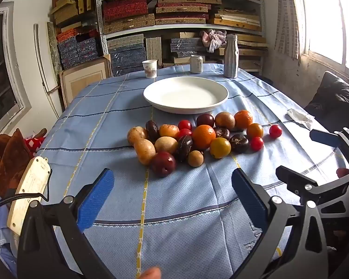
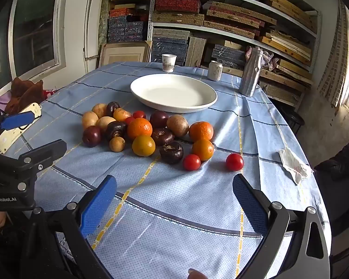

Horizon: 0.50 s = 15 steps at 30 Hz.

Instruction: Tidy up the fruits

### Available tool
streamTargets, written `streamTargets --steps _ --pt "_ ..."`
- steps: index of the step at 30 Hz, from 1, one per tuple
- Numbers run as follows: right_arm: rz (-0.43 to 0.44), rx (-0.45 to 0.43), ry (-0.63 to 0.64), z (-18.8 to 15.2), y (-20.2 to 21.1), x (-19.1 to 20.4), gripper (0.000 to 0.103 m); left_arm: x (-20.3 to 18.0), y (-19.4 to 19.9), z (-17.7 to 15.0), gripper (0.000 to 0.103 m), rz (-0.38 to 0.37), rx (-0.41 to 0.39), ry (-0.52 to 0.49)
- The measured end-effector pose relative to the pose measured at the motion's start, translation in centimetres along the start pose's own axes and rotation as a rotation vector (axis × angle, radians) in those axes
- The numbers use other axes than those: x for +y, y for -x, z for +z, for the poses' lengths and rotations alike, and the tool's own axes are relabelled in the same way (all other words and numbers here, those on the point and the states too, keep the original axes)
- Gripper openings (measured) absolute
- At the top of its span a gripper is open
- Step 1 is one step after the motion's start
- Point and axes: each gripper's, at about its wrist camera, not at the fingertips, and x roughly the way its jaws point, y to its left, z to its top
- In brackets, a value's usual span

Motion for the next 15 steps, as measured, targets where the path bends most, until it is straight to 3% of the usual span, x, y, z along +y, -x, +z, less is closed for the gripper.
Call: streamTargets --steps 15 --pt "-0.001 0.013 -0.004 0.06 -0.36 -0.29 0.100 0.23 -0.10 -0.41 0.099 -0.010 0.011 0.005"
